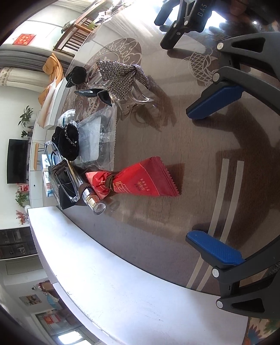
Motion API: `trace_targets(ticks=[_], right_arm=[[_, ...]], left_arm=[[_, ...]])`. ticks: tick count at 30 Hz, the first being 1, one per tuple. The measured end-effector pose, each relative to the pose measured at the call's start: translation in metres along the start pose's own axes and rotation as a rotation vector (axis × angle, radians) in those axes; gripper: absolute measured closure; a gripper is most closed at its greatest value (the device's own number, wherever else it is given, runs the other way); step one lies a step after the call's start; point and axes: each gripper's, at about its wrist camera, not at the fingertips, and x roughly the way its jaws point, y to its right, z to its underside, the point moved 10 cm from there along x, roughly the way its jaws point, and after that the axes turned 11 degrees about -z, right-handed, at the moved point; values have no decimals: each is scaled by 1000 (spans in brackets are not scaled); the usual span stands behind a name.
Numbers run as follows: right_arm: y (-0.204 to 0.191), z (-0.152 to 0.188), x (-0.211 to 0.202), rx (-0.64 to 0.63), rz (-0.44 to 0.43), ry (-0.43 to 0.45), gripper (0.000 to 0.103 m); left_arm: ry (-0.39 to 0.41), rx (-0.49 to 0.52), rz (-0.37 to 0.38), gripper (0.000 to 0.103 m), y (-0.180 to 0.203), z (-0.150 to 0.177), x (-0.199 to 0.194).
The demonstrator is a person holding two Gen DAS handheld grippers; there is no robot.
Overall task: Organize objects
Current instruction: 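Reach the left gripper down and grasp the red wrapped package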
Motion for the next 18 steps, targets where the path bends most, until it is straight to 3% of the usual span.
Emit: trace_targets(ticks=[10, 18], right_arm=[[0, 0, 0, 0, 1, 0, 0], [0, 0, 0, 0, 1, 0, 0]], left_arm=[[-59, -13, -15, 0, -2, -57, 41], [-20, 1, -3, 0, 3, -67, 46]])
